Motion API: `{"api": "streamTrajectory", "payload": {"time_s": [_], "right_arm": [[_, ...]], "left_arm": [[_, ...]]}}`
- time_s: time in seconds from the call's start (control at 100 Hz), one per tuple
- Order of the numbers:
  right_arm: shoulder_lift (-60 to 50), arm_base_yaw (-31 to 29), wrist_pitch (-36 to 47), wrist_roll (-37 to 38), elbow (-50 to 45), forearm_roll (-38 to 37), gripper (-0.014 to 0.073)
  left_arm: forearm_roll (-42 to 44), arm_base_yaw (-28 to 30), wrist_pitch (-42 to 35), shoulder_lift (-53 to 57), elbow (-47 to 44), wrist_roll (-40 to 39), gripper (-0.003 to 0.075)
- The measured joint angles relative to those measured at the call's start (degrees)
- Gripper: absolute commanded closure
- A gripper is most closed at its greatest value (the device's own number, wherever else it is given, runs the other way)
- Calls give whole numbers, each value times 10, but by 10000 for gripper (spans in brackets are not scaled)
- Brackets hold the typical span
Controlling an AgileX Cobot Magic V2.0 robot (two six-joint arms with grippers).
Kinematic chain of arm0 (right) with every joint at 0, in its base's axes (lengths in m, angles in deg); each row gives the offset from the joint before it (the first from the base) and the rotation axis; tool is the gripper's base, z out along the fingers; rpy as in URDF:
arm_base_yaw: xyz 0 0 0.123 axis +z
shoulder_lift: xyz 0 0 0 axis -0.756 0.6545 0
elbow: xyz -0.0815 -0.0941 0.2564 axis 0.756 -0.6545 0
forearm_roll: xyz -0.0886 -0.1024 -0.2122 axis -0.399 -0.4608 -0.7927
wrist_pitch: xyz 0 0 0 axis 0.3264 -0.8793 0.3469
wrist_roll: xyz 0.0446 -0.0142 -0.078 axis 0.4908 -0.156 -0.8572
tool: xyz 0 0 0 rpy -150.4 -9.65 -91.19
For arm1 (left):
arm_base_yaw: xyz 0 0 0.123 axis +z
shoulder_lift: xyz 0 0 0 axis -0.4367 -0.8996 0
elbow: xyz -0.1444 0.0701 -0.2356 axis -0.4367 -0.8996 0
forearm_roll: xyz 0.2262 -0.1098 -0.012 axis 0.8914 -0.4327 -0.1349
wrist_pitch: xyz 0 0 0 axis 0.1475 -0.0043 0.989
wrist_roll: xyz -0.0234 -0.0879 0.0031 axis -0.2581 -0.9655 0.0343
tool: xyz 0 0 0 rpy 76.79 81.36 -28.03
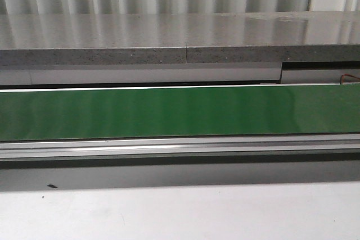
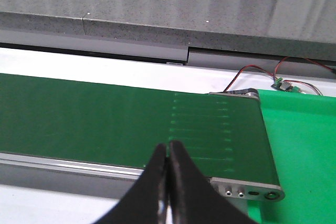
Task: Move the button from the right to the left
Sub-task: 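Lower the button into the blue tray and open the left gripper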
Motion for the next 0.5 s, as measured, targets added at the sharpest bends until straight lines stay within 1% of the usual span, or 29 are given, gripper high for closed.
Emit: {"api": "streamTrajectory", "payload": {"time_s": [0.08,0.13,0.15,0.2,0.26,0.4,0.5], "right_arm": [[0,0,0,0,0,0,660],[0,0,0,0,0,0,660],[0,0,0,0,0,0,660],[0,0,0,0,0,0,660],[0,0,0,0,0,0,660],[0,0,0,0,0,0,660],[0,0,0,0,0,0,660]], "left_arm": [[-7,0,-15,24,2,-31,433],[-16,0,-22,41,3,-46,527],[-21,0,-25,48,3,-48,552],[-38,0,-28,64,3,-54,653],[-62,0,-30,85,3,-57,741],[-123,-1,-58,135,-8,-59,741],[-153,-15,-80,170,-28,-62,741]]}}
